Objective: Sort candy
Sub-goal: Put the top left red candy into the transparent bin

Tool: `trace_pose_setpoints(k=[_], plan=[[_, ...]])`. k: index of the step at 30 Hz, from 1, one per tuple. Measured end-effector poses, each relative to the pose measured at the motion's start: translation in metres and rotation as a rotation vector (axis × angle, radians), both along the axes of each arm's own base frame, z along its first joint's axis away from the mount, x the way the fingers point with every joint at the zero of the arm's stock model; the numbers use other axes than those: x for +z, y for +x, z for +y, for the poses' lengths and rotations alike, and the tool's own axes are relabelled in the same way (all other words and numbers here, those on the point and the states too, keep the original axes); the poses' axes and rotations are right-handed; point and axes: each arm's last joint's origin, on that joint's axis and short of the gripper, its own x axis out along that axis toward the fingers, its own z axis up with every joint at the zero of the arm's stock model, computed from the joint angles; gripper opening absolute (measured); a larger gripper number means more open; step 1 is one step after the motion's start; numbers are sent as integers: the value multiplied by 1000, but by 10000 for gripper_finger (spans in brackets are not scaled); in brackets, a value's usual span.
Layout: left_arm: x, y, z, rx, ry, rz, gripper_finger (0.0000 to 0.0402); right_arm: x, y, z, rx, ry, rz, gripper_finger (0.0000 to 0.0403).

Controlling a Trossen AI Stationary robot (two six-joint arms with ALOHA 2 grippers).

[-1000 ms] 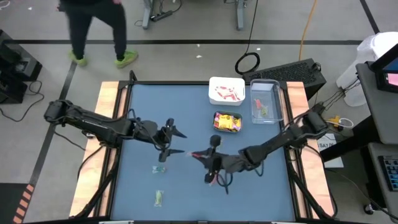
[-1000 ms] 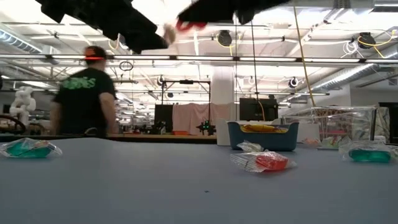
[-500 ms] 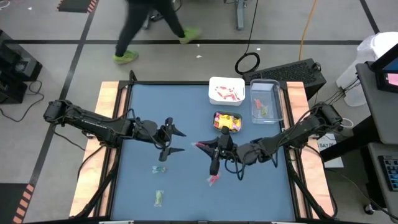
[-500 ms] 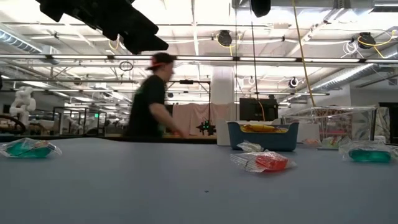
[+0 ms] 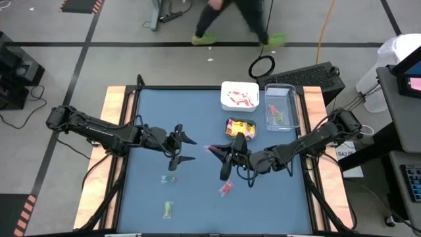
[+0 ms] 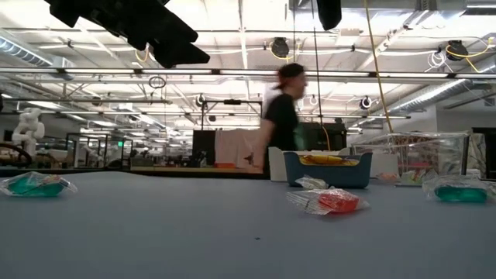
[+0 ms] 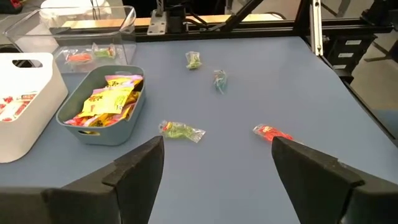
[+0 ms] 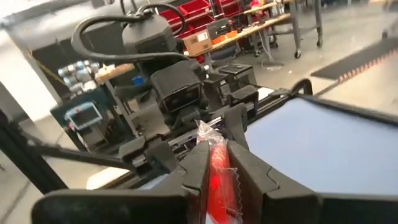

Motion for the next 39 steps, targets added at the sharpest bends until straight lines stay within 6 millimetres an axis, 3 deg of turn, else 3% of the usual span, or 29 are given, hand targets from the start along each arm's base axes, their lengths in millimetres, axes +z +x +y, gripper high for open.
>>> trace_pose_setpoints(k=[14,20,28,34,39], plan=[[0,0,-1,-6,0,0,303,0,0,0,55,-677,263,45],[0,-2,-11,-41,-8,1,303,0,0,0,82,-1015,393,45],[0,-5,-24,-90,-24,4,303,-1,0,0,109,-1324,517,45],[0,-6,-29,-110,-23,4,303,-1,0,0,114,-1330,517,45],[0,-6,-29,-112,-23,4,303,-3,0,1,99,-1071,431,45]])
